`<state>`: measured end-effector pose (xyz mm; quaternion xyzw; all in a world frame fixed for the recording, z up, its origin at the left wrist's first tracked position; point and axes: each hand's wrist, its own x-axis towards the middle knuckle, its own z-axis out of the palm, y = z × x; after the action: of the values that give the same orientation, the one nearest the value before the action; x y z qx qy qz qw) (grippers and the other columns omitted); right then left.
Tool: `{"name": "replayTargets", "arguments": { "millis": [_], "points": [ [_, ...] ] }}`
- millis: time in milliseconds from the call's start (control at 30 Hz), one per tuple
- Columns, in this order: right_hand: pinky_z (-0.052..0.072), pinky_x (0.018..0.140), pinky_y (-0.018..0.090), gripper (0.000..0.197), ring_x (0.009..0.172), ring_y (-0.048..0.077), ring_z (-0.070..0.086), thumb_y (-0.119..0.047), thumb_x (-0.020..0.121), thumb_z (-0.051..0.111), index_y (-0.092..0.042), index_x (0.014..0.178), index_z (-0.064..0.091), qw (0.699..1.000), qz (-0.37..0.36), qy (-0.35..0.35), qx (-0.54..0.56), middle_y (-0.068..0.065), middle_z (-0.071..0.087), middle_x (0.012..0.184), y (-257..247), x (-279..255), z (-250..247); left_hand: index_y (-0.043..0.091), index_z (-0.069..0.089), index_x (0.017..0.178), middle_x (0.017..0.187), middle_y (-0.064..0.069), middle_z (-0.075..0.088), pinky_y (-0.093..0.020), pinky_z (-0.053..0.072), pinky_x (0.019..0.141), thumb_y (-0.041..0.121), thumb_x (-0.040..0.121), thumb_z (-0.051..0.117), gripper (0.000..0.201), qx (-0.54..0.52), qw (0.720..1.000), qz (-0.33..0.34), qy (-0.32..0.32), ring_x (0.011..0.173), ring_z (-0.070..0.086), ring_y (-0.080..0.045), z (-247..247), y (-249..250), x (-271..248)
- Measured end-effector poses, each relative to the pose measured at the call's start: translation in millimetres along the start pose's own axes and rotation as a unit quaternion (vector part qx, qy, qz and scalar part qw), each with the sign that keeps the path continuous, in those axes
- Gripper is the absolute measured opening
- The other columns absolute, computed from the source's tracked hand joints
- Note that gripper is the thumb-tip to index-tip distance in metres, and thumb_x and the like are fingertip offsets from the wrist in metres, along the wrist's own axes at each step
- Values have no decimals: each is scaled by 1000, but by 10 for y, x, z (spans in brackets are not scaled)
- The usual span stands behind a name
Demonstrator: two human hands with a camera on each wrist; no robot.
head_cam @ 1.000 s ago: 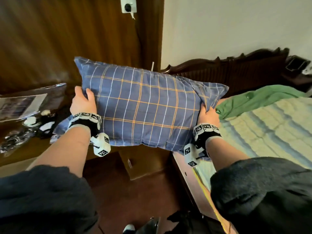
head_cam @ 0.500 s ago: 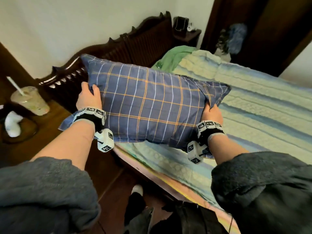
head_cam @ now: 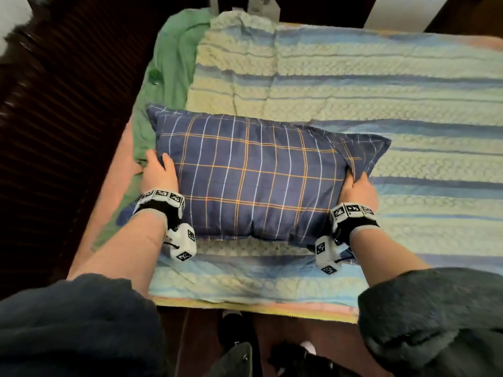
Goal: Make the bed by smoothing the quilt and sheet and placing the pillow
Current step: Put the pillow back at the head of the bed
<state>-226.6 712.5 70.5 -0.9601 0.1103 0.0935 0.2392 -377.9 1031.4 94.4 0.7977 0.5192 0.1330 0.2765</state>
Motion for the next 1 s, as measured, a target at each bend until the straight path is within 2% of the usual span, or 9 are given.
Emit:
{"name": "replayTargets", "arguments": {
  "millis": [167,300,433,533,633,733,800,933,1000],
  "points": [
    [32,101,42,39,119,36,52,-34,98,37,-8,125,47,995,2,-6,-99,23,60,122,27,303,505,-2,39,131,132,-31,48,-49,39,97,27,98,38,44,57,994,-50,-74,119,49,-46,666,-269,495],
    [19,113,43,53,137,28,34,-28,95,43,-17,145,30,994,-61,-7,-86,10,36,150,-273,478,888,11,19,149,155,-21,18,-52,20,115,26,93,48,64,102,977,-130,-132,140,26,-40,1172,-234,547],
    [5,117,37,62,149,18,5,-29,96,43,-23,151,14,981,-194,21,18,0,4,161,-1013,389,1166,23,14,151,161,-5,1,-50,6,118,30,94,44,65,158,973,130,-103,149,4,-29,1553,228,343],
    [-2,117,33,59,149,17,2,-37,97,31,-26,151,11,940,-333,-44,-56,-3,5,161,-933,336,1537,29,14,150,161,3,3,-42,3,121,31,97,38,58,193,922,257,-216,150,1,-23,1890,215,354],
    [-7,119,39,62,149,16,-5,-52,97,25,-31,151,3,928,-223,-197,-226,-6,-2,161,-32,409,1790,35,6,151,161,4,-4,-42,-1,121,48,98,28,58,301,890,137,-315,149,-5,-24,1909,-303,450],
    [-4,119,44,69,149,25,-5,-52,97,25,-18,152,1,976,45,-151,-149,6,-5,161,258,699,1583,25,2,152,161,-8,-3,-50,2,121,42,101,26,59,269,935,-67,-220,148,1,-36,1619,-548,542],
    [-2,119,45,69,149,28,-4,-45,98,32,-13,152,4,989,82,-91,-82,11,-5,160,-4,794,1437,12,9,152,159,-17,6,-51,5,119,34,102,30,58,171,954,-196,-152,146,7,-40,1450,-443,571],
    [-10,117,36,63,149,20,-5,-31,96,39,-28,151,8,960,-270,-60,-47,-2,-1,161,-841,516,1475,24,9,152,162,1,1,-51,-1,118,30,98,37,61,115,984,7,-135,149,0,-25,1782,208,371],
    [-11,117,37,58,149,18,-5,-31,98,35,-32,150,10,946,-298,-98,-77,-6,0,161,-781,344,1640,35,9,150,161,11,0,-54,-6,117,35,98,35,58,176,957,127,-194,149,-5,-20,2044,351,144]
  ]
}}
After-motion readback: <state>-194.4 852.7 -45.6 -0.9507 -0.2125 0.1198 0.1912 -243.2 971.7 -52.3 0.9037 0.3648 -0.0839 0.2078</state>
